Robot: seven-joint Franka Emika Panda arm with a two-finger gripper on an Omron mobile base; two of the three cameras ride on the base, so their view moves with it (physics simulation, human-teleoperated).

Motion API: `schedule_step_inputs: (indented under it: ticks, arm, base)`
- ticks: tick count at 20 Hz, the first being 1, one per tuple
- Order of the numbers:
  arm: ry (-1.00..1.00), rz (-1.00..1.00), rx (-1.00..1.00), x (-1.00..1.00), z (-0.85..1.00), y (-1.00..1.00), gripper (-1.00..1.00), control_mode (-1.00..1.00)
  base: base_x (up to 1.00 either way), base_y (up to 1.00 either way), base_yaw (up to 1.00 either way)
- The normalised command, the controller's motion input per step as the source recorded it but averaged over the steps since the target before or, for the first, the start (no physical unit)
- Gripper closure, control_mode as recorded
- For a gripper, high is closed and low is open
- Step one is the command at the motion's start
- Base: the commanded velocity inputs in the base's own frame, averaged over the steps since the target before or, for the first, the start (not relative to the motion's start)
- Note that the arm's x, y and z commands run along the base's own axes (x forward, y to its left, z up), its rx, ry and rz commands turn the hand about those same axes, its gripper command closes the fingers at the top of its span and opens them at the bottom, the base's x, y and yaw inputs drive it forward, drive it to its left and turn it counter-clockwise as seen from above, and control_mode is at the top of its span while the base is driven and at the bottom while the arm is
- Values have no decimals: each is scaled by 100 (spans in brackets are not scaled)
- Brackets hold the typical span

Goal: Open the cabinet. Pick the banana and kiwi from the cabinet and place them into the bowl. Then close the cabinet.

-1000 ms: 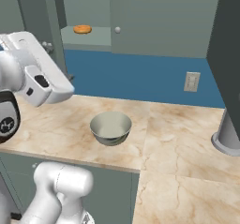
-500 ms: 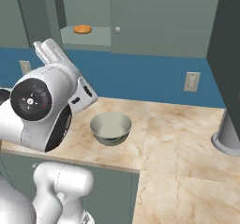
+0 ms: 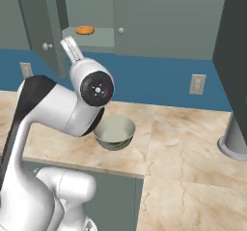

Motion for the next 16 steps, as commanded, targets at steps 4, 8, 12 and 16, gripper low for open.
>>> schedule_step_inputs:
  ticks: [4, 8, 12, 16]
  arm:
    - [0, 18, 13, 64, -22, 3, -100, -100]
    - [0, 7, 1, 63, -12, 2, -100, -100]
    - [3, 2, 0, 75, 0, 33, -100, -100]
    - [14, 16, 1, 36, 0, 51, -100, -100]
  base:
    - [0, 0, 0]
    - [0, 0, 0]
    - [0, 0, 0]
    - [0, 0, 0]
